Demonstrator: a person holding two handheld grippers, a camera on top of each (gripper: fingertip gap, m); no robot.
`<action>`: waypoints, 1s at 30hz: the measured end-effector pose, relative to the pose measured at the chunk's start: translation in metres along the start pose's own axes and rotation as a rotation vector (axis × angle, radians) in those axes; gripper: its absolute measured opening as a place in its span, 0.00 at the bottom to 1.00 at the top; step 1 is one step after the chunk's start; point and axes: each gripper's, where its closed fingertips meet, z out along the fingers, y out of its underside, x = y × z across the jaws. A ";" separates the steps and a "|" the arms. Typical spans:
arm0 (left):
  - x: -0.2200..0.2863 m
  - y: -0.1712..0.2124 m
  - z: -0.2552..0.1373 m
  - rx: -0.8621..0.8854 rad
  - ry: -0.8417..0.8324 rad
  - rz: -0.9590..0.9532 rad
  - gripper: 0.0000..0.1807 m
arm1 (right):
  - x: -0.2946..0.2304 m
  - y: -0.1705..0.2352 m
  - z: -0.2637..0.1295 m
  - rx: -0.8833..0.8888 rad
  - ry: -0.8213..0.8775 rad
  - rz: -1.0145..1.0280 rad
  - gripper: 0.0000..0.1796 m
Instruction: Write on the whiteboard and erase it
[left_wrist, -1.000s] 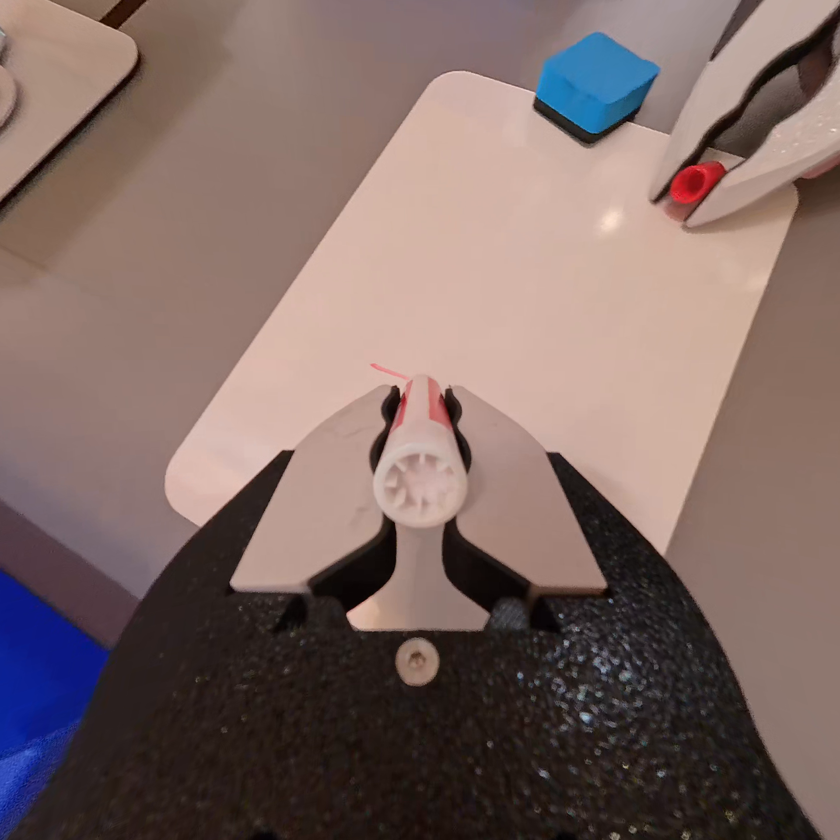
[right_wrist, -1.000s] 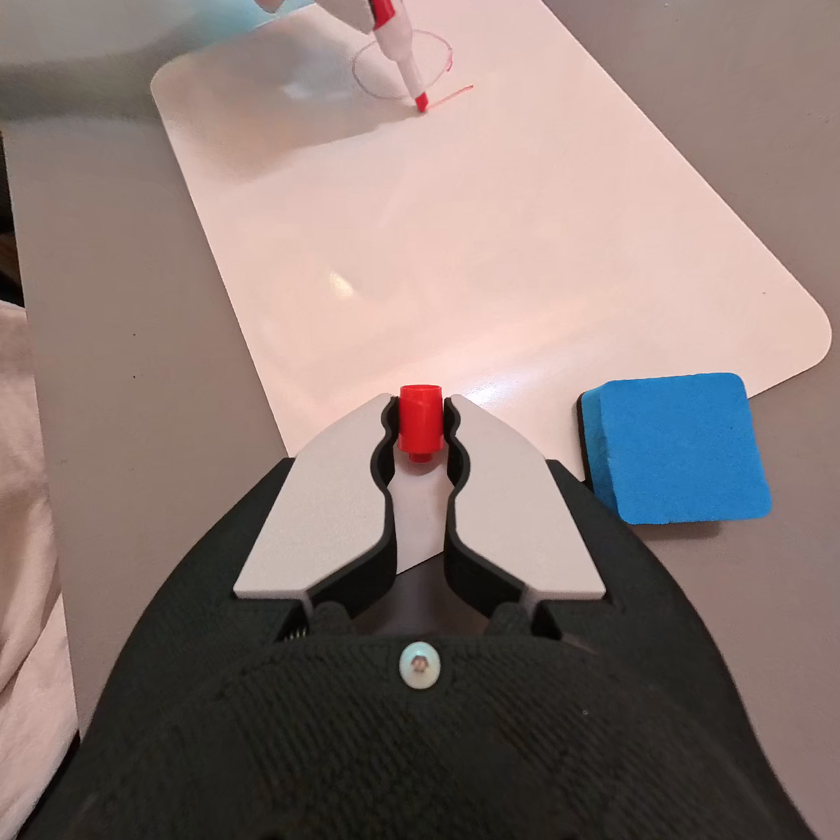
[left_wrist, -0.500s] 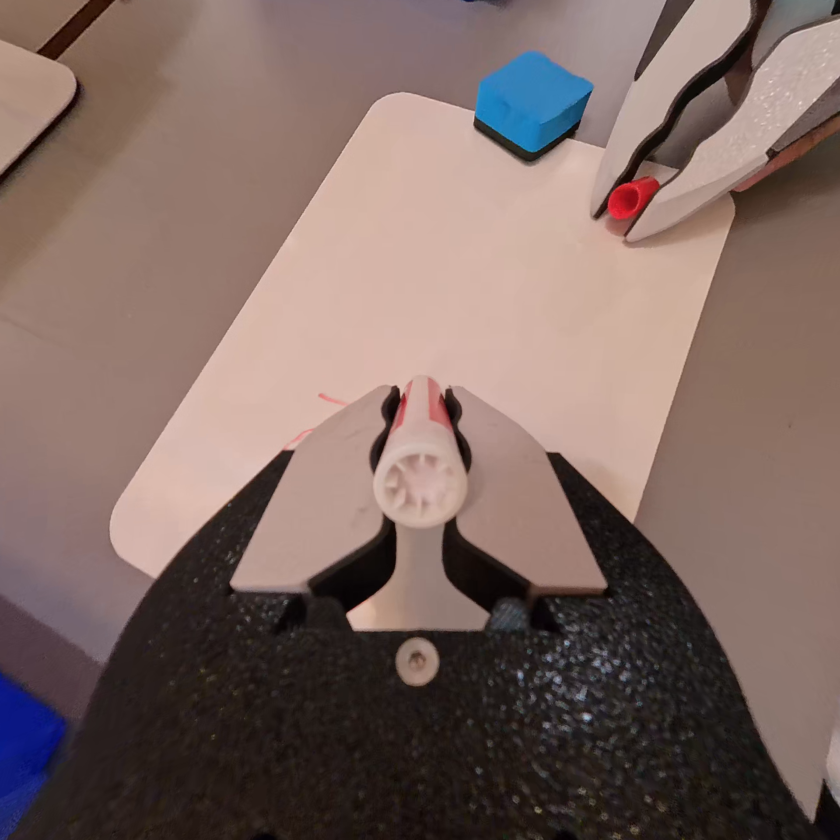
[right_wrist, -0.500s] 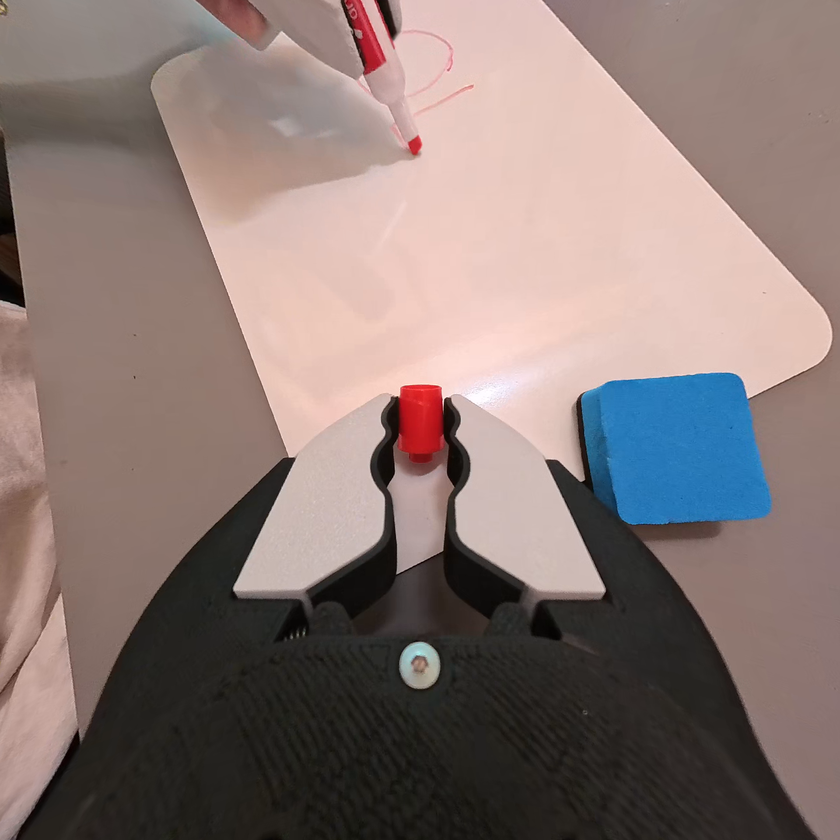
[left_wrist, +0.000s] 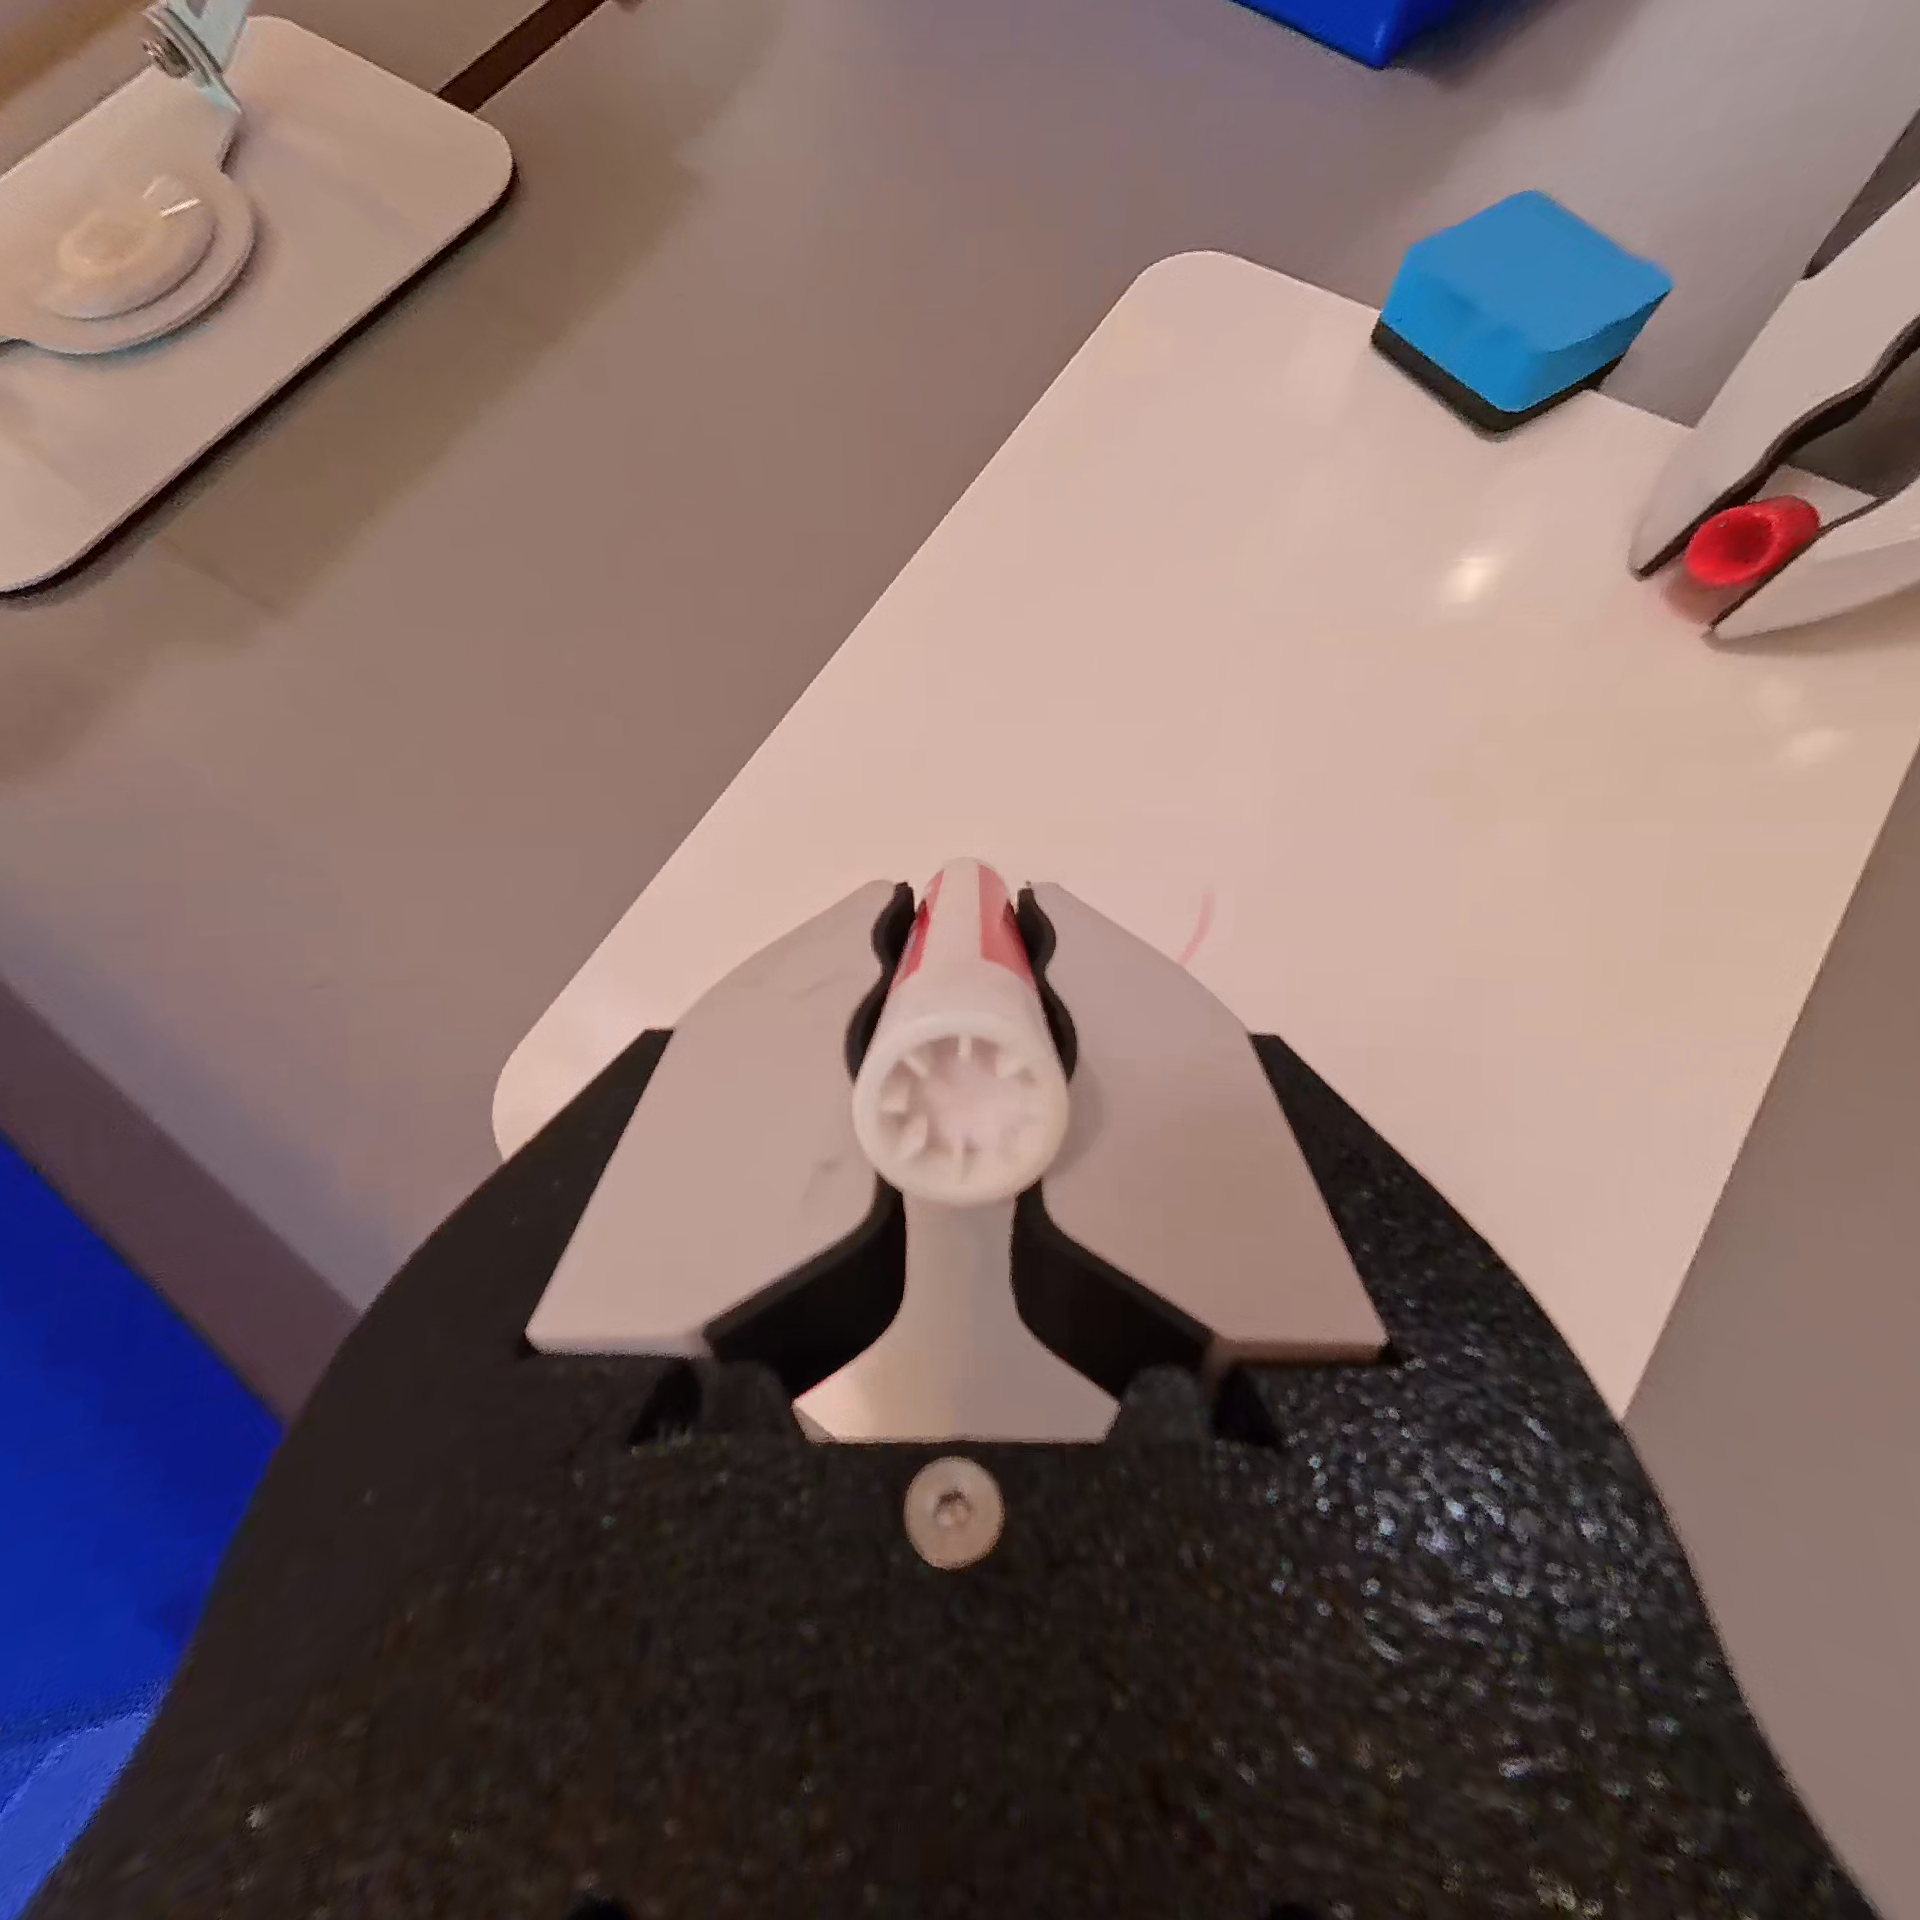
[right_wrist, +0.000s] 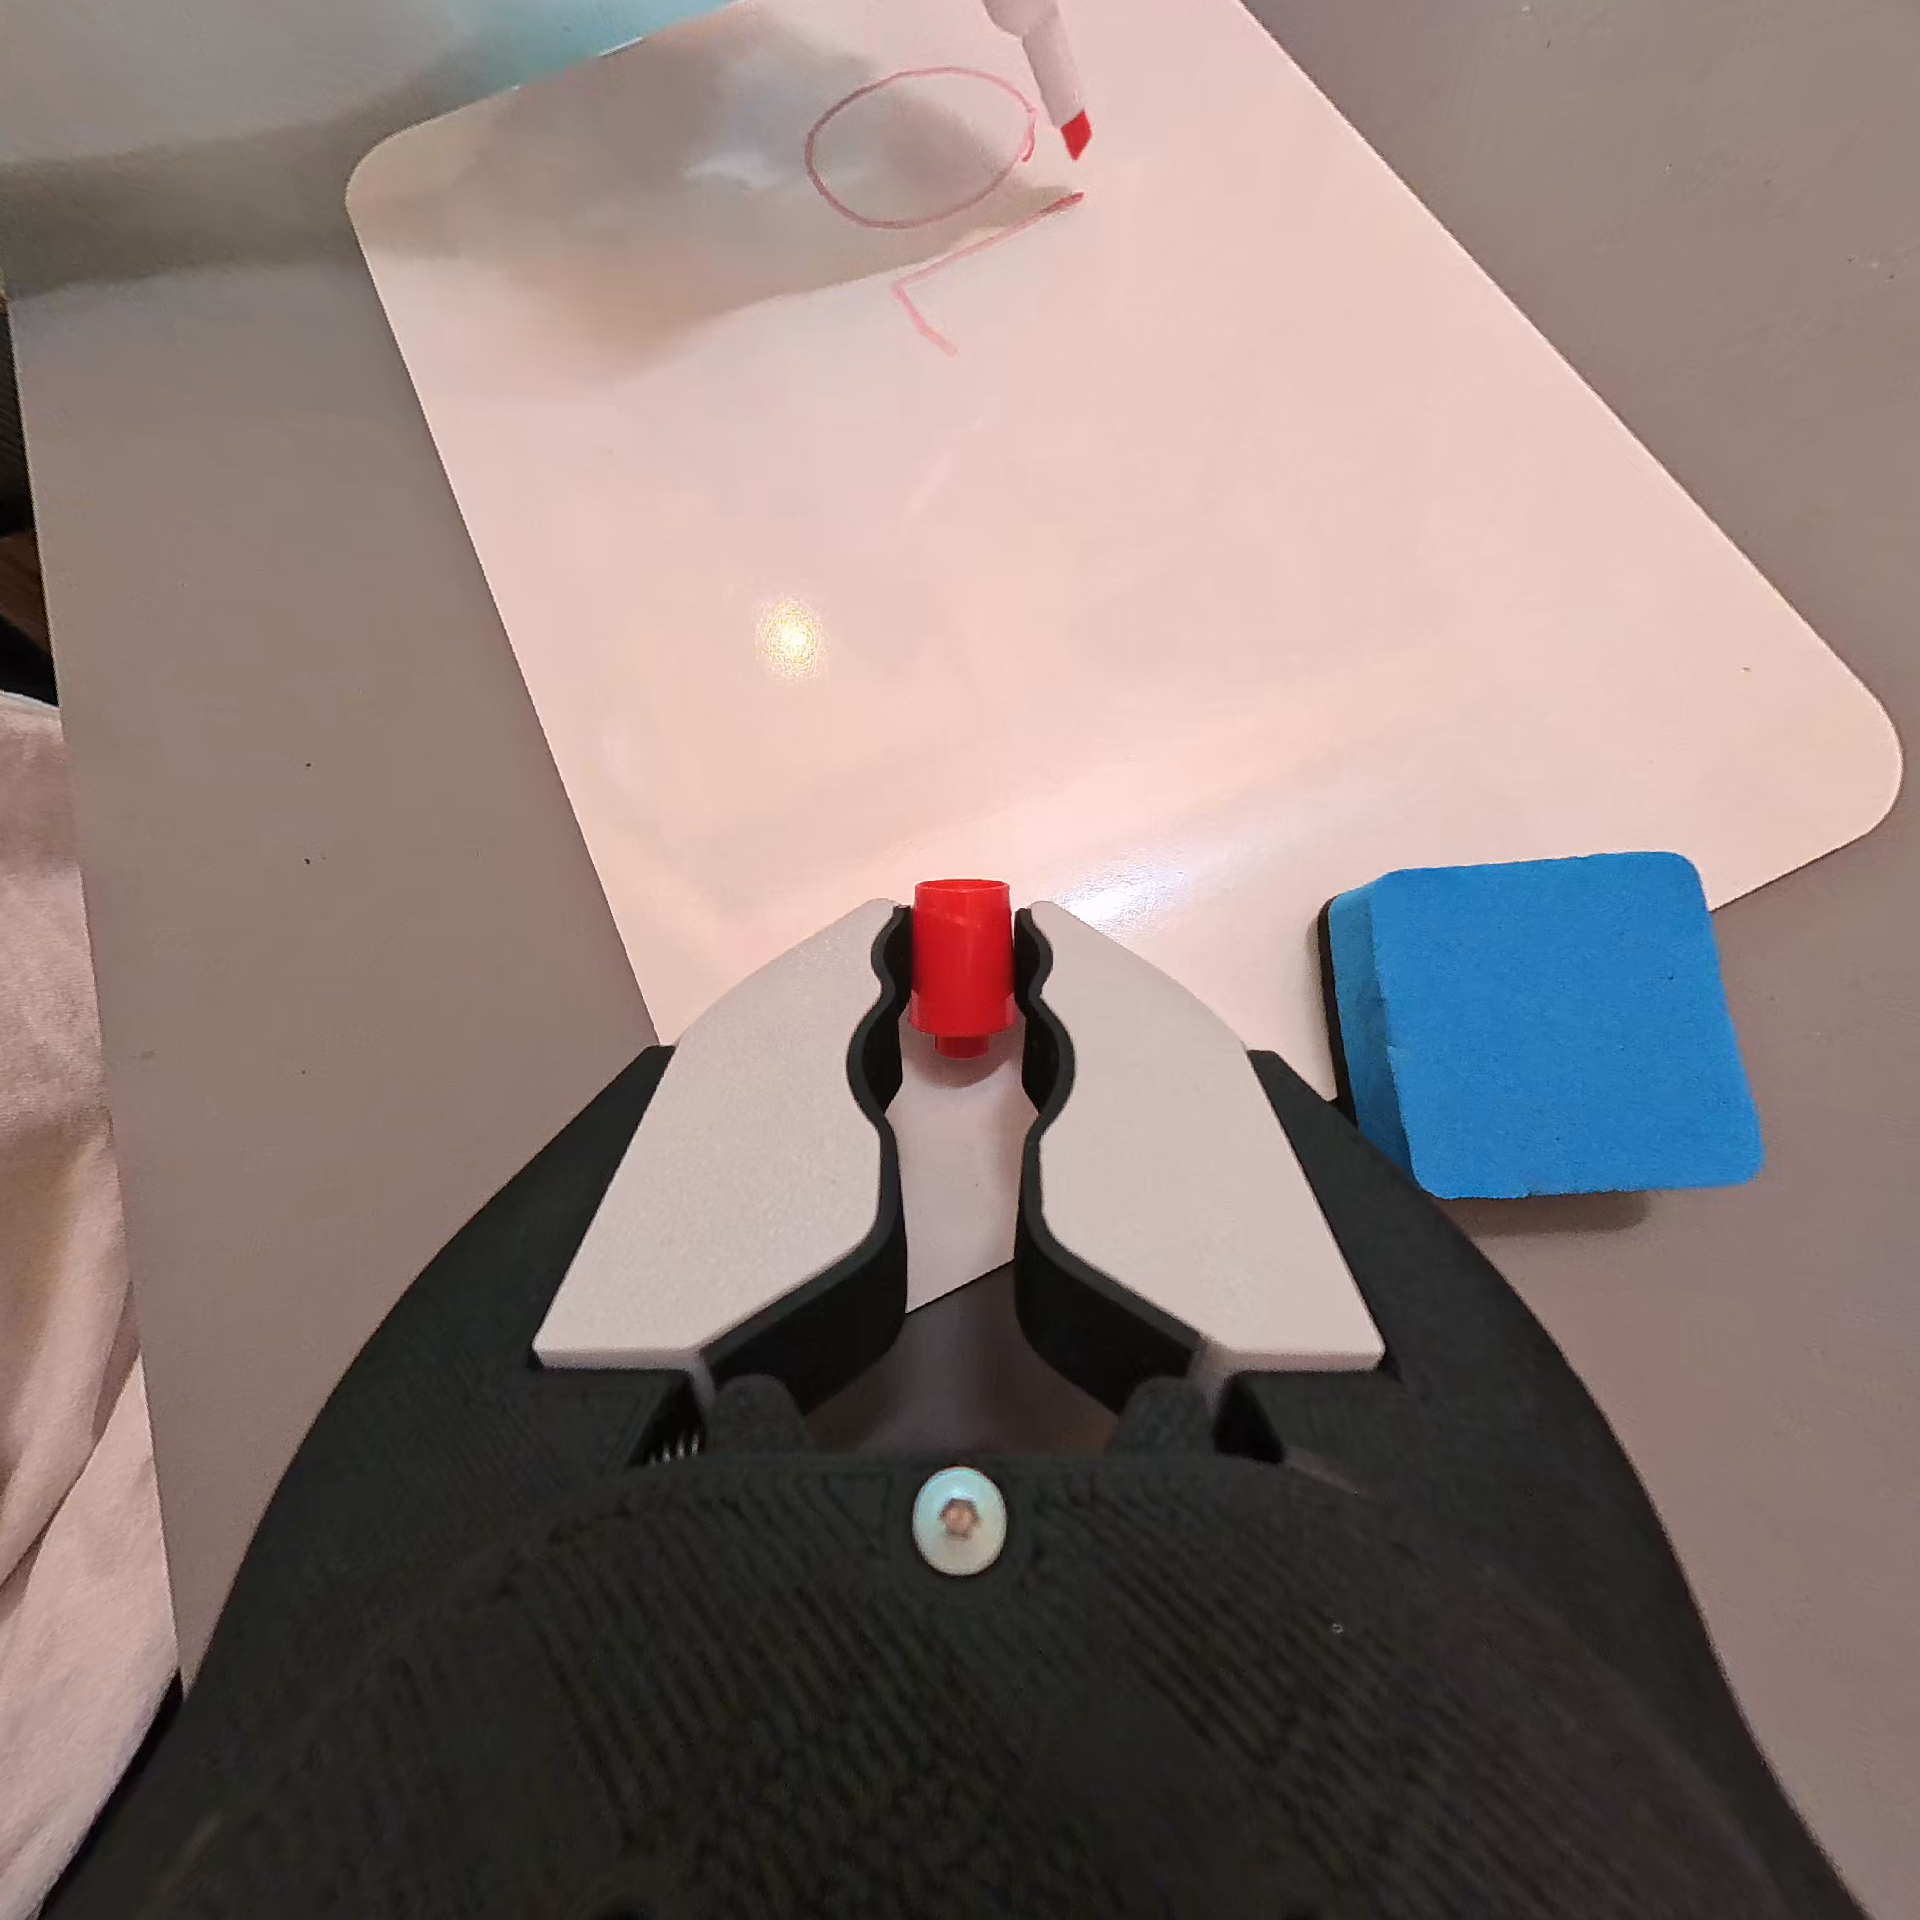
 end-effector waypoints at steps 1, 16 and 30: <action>0.000 0.001 0.001 -0.006 0.004 0.000 0.10 | 0.000 0.000 0.000 0.000 0.000 0.000 0.11; 0.016 -0.012 0.024 -0.019 0.040 0.059 0.11 | 0.000 0.000 0.000 0.000 0.000 0.000 0.11; 0.034 -0.013 0.024 -0.031 0.083 0.093 0.11 | 0.000 0.000 0.000 0.000 0.000 0.000 0.11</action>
